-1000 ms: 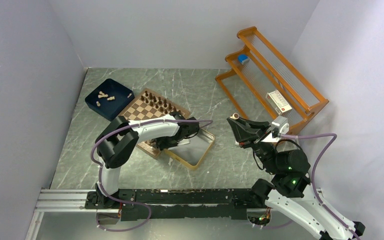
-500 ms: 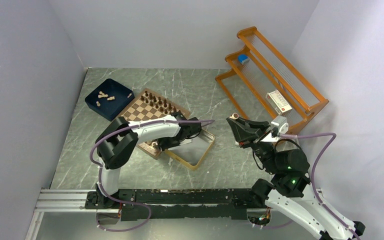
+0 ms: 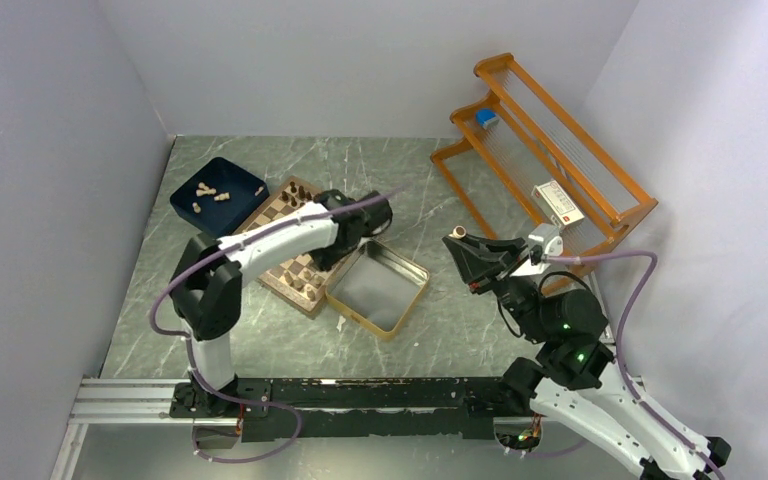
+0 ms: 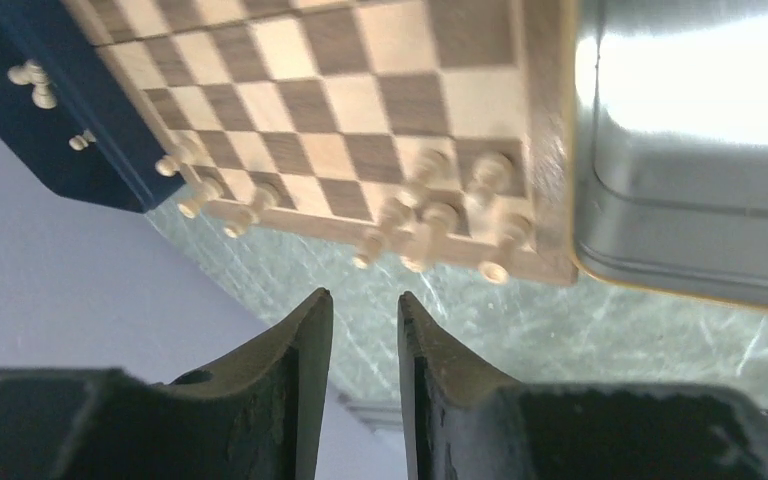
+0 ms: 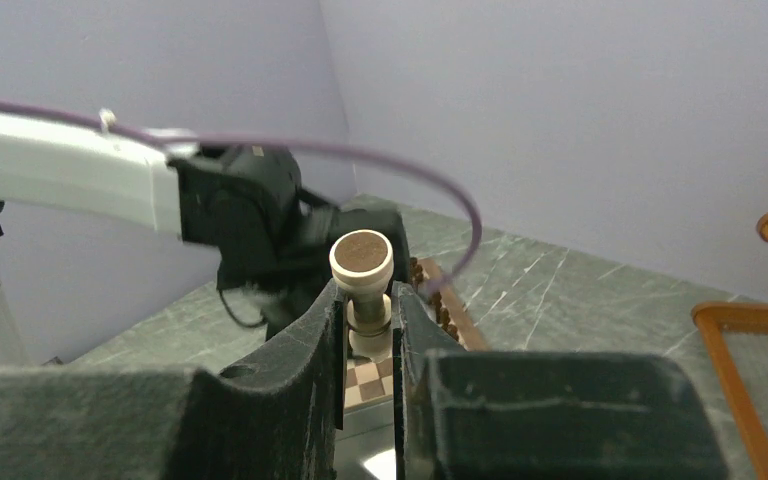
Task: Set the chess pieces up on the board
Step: Place the chess piece on the chessboard.
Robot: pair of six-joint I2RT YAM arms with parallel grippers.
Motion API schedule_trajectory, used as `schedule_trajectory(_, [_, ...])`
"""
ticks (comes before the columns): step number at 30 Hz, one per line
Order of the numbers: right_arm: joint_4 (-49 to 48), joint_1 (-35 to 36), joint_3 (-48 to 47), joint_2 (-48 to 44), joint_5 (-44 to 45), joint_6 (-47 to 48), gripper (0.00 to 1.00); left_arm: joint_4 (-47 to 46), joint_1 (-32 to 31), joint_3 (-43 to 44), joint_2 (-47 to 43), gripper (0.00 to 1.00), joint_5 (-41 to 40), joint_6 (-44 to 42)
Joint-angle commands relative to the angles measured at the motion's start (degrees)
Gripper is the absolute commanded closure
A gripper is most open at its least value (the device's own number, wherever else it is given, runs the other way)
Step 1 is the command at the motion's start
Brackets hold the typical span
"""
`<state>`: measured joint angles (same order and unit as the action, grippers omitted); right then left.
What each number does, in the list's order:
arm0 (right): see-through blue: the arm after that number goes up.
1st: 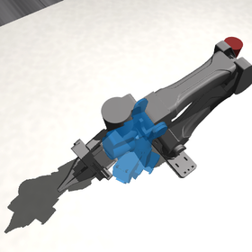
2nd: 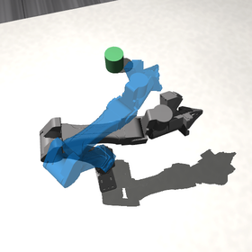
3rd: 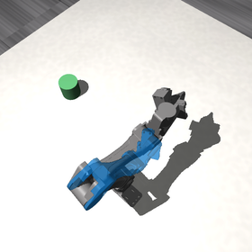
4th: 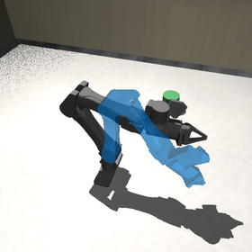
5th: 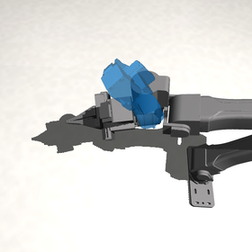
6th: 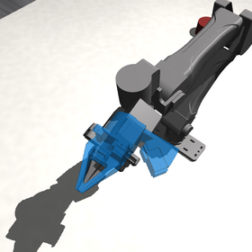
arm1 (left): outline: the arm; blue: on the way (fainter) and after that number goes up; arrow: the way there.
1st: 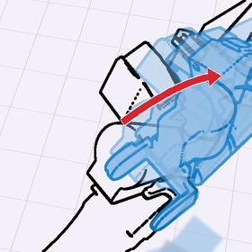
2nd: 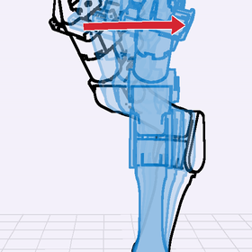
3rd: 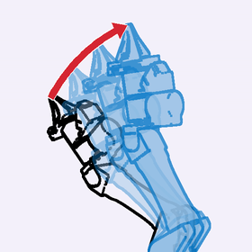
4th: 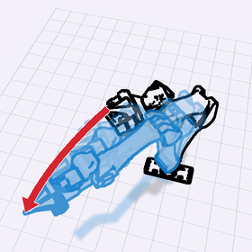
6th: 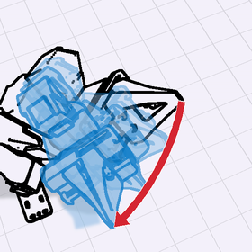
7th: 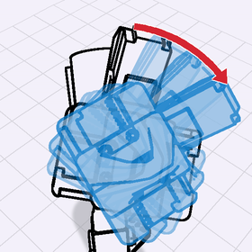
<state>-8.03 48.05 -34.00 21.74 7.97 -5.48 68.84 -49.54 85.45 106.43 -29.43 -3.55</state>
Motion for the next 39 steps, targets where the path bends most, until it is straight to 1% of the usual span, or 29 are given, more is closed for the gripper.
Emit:
schedule_trajectory(1, [0.98,-0.11,-1.16,1.55,-0.20,-4.14,0.88,-3.22,4.94,7.13,-5.12,0.65,2.52,5.95])
schedule_trajectory(3, [-0.08,-0.06,-0.49,3.15,-0.84,-7.78,0.88,-7.90,8.67,7.37,-8.29,0.66,8.34,6.29])
schedule_trajectory(4, [-0.98,-0.09,-0.14,4.15,-1.64,-10.12,0.88,-10.73,10.66,6.72,-10.56,0.64,11.28,6.43])
schedule_trajectory(5, [-2.17,-0.07,0.22,5.41,-2.80,-12.23,0.88,-14.40,12.95,5.36,-12.87,0.62,14.79,6.45])
schedule_trajectory(7, [-4.33,-0.12,0.60,8.58,-5.02,-16.08,0.88,-22.48,17.19,1.69,-18.77,0.60,22.37,6.73])
schedule_trajectory(8, [-5.10,-0.08,0.40,10.42,-6.04,-17.88,0.88,-25.88,18.43,0.15,-21.51,0.59,24.79,7.09])
schedule_trajectory(9, [-5.78,-0.11,0.08,12.17,-7.21,-19.43,0.88,-29.32,19.45,-1.76,-24.36,0.58,28.98,7.88])
schedule_trajectory(11, [-8.47,-0.12,-0.10,15.26,-9.68,-21.88,0.88,-36.64,20.97,-6.12,-30.73,0.54,35.48,10.33])
schedule_trajectory(13, [-12.49,-0.10,0.78,17.61,-10.47,-24.14,0.88,-44.30,21.75,-9.95,-35.22,0.53,41.47,13.78])
schedule_trajectory(16, [-20.99,-0.15,2.84,20.15,-8.99,-30.89,0.88,-54.54,21.94,-17.13,-41.21,0.51,53.76,18.03])
schedule_trajectory(18, [-25.85,-0.15,3.15,21.83,-6.50,-35.75,0.88,-60.87,21.94,-21.32,-44.84,0.49,58.27,20.66])
schedule_trajectory(20, [-30.56,-0.15,3.24,23.45,-4.09,-41.11,0.88,-66.83,21.94,-24.92,-48.34,0.48,60.80,23.77])
schedule_trajectory(23, [-38.39,-0.15,3.41,25.60,-2.01,-47.57,0.88,-78.90,21.95,-30.63,-52.52,0.40,65.68,29.10])
schedule_trajectory(25, [-41.86,-0.15,2.68,26.97,-1.54,-50.61,0.88,-85.09,21.94,-33.06,-53.55,0.36,67.76,33.02])
schedule_trajectory(28, [-45.92,-0.17,1.51,28.86,-2.08,-53.13,0.88,-95.73,21.94,-35.29,-52.58,0.33,72.17,40.42])
schedule_trajectory(31, [-48.40,-0.15,1.04,30.69,-1.47,-55.14,0.88,-109.65,21.81,-37.73,-49.39,0.35,74.11,51.53])
schedule_trajectory(33, [-50.24,-0.14,1.32,32.02,-0.91,-56.76,0.88,-117.96,21.59,-38.80,-47.34,0.39,74.36,56.45])
schedule_trajectory(34, [-51.20,-0.14,1.39,32.76,-0.69,-57.50,0.88,-119.34,21.22,-38.98,-46.69,0.41,74.04,57.48])
schedule_trajectory(36, [-52.41,-0.08,1.42,34.30,-0.37,-58.83,0.88,-119.06,19.90,-38.77,-45.58,0.43,73.26,57.04])
schedule_trajectory(39, [-53.98,0.23,1.17,36.12,0.18,-59.24,0.88,-115.41,16.22,-37.58,-44.84,0.43,70.84,52.50])
